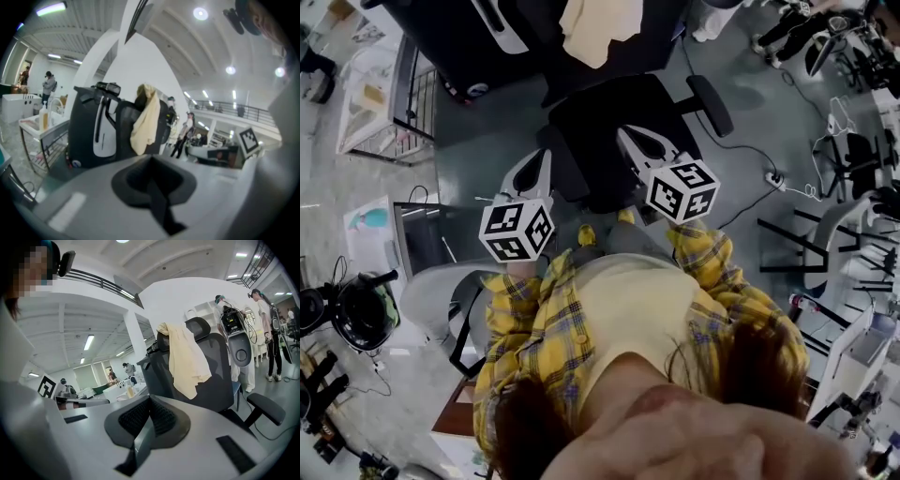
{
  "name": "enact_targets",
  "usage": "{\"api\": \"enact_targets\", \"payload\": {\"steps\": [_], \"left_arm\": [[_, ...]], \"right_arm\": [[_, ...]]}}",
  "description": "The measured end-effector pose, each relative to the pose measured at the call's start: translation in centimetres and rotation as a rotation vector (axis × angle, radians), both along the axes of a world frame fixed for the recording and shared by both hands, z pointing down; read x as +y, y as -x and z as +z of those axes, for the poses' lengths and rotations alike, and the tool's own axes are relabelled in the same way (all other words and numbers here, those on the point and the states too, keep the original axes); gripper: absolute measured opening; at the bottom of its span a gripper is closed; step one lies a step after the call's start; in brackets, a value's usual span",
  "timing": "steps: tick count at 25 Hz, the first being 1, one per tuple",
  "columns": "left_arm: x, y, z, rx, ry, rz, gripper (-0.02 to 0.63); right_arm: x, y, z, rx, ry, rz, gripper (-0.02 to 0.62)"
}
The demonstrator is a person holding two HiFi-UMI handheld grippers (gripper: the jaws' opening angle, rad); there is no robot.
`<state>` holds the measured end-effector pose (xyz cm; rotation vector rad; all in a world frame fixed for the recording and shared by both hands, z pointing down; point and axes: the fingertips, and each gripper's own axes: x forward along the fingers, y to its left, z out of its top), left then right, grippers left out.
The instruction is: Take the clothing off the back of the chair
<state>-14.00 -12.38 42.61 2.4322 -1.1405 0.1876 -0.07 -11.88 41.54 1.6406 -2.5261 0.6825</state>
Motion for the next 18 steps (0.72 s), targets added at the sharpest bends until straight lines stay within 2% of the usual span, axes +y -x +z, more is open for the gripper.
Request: {"api": "enact_targets", "payload": {"steps": [8, 18], "left_arm": [[-2.6, -0.9, -0.3, -0.015, 0.003, -0.038, 0.006], [-7.8, -4.9, -2.7, -0.018, -0.041, -0.055, 0.006]], "right_arm": [[-4.5, -1.1, -1.6, 0.022, -0.043, -0.041, 0.014], [-11.3, -4.6, -5.0, 0.068, -0.126, -0.079, 0.014]]}}
